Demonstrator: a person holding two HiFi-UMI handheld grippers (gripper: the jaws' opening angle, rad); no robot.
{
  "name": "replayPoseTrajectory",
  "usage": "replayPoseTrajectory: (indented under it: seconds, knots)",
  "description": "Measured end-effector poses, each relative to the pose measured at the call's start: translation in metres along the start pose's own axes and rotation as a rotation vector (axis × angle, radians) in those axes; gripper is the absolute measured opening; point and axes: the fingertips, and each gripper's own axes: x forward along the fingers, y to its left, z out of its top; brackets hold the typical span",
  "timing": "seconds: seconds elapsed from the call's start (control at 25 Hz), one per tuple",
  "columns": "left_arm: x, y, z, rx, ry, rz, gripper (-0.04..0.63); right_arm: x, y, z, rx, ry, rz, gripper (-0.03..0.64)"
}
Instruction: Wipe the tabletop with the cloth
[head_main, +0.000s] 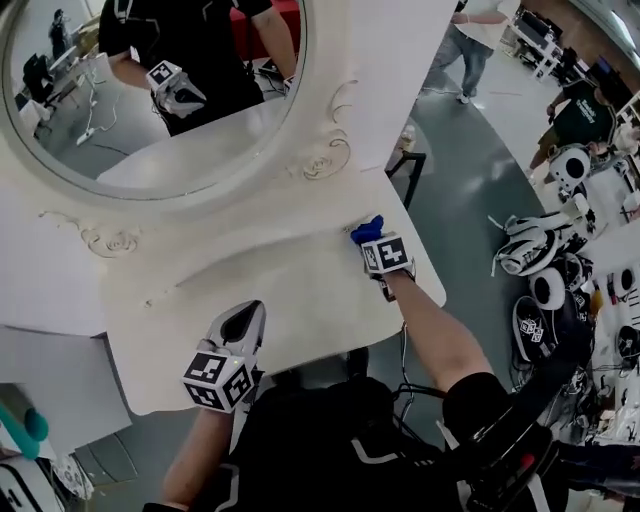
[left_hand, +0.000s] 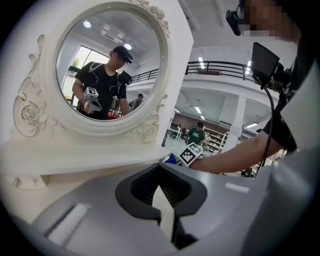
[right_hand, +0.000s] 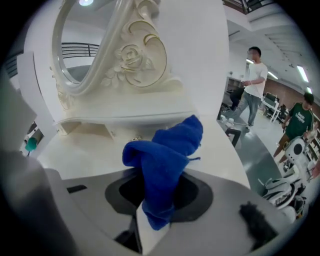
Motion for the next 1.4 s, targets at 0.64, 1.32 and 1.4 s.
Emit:
replayPoseTrajectory:
  seconds: [0.64, 1.32, 1.4]
  knots:
    - [0.053, -0.043, 0.006, -0.012, -0.001, -0.064, 0.009, -0.071, 0.016, -0.106, -0.046, 0.038, 0.047, 0.123]
    - [0.058, -0.062, 0.006, 0.01, -0.005, -0.029, 0.009, -0.074, -0.017, -0.074, 0.024, -0.025, 0.107, 0.123]
    - [0.053, -0.061, 0.002, 0.006, -0.001, -0.006, 0.009, -0.052, -0.028, -0.044, 0.002, -0.042, 0.096, 0.123]
